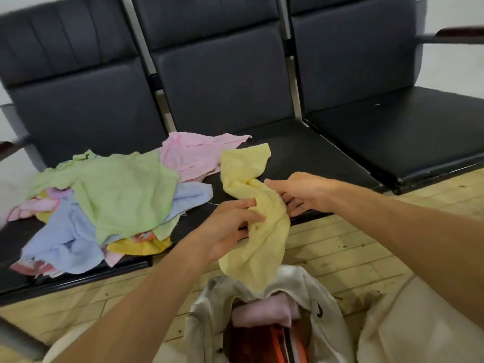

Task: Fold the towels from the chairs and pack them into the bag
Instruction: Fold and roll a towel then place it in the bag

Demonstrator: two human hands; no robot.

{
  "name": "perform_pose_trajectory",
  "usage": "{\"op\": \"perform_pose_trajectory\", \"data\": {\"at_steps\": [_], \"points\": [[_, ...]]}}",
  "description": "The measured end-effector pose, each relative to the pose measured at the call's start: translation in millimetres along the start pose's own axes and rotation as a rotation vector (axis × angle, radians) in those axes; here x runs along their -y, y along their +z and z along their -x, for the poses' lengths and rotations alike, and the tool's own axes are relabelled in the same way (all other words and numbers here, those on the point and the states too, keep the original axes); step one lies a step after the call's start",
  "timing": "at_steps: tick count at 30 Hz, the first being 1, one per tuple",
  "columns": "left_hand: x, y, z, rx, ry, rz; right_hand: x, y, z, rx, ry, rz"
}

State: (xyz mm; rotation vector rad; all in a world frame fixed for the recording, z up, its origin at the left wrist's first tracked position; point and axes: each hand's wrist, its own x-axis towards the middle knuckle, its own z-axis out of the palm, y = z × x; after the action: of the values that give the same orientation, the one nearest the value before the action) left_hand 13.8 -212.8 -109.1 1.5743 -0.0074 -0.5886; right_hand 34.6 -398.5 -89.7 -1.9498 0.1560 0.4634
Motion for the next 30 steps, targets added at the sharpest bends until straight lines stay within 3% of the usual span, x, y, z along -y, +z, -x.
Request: {"op": "perform_pose_trajectory", "data": {"at_steps": [3,7,12,19,25,30], "points": [[10,-4,8,-0.091,-0.017,0.075,-1,14,-1,-0.075,-0.009,-0.117],[16,-20,17,-0.236,-0.018,0.138,1,13,8,-0.041,0.016,-0.254],[16,-25,21,-0.279,-0.103,0.257,7,-10,16,-0.075,0.035,-0.382],[34,-19,27,-0.218,-0.354,0.172,-9,-23,17,0.029,0.159,0.19],[38,-29,27,-0.208,-0.32,0.168,-10,-31,16,-0.031,0.003,0.058],[31,-34,36,-0.296,-0.207,0.246,-19,-28,20,-0.026,0.101,0.021]]}}
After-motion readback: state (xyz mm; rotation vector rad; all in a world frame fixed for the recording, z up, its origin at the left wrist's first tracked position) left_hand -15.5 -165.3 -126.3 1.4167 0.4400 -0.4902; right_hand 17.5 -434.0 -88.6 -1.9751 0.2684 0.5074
